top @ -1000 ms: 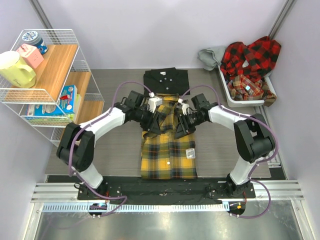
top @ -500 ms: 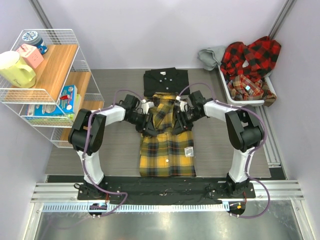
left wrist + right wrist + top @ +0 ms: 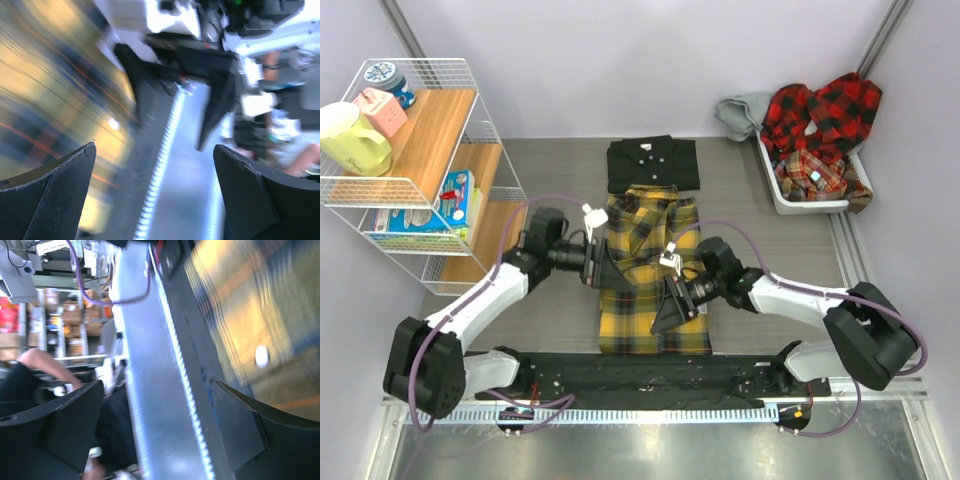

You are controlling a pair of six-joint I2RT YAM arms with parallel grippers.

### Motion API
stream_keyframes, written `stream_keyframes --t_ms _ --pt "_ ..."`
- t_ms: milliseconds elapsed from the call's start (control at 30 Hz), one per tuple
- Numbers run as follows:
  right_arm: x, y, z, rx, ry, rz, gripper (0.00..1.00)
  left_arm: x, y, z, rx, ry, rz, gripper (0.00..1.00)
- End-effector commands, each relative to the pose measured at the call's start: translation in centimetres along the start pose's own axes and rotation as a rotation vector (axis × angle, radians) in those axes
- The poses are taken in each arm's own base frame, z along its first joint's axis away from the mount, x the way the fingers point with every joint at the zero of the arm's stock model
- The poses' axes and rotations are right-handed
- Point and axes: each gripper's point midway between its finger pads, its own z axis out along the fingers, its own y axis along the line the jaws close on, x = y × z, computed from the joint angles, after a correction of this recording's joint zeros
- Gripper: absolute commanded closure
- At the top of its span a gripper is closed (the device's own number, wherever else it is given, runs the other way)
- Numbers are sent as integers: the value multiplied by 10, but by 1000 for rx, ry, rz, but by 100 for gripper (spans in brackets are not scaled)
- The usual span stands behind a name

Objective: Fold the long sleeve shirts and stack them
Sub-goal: Fold the shirt

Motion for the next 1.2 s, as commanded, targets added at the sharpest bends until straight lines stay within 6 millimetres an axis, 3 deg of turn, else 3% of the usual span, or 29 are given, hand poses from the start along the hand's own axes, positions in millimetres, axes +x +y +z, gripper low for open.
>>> stream_keyframes --t_ms 0,33,133,267,333,467,500,567,600,700,800,867,967,1067,1100,1133,1167 --pt "15 23 6 -116 37 40 4 57 -36 18 186 109 -226 0" --pt "24 19 6 -114 51 60 4 64 -61 24 261 115 -122 0" --pt "33 11 6 -103 67 84 3 99 -71 38 272 178 -214 0" --pt "40 -14 12 -55 94 214 0 117 -57 46 221 207 -291 0" --pt "39 -28 13 -21 74 258 0 127 -36 51 148 209 -329 0" --pt "51 -69 12 31 119 425 0 121 26 58 -36 177 -428 0" --pt "55 -80 11 40 128 437 0 132 48 58 -90 210 -489 1" --pt "50 -92 3 49 128 529 0 123 80 53 -179 199 -536 3" --pt "58 -105 1 66 152 588 0 135 102 46 -240 237 -608 4" --pt "63 -116 -10 58 195 622 1 128 135 35 -271 204 -720 9" --pt "46 -99 -19 26 222 483 3 118 131 27 -221 177 -725 13" --pt "46 -82 -28 1 235 444 4 108 114 24 -154 164 -679 15" --pt "23 -57 -39 -18 189 297 8 80 71 18 -27 129 -506 19" --pt "-18 -46 -45 13 122 163 16 43 49 10 -44 49 -308 17" --pt "-46 -52 -42 44 67 54 21 28 45 10 -52 23 -265 18" --pt "-59 -56 -41 67 39 54 24 22 52 13 -76 12 -255 18" --pt "-72 -58 -38 78 9 87 33 20 55 18 -82 24 -247 19"
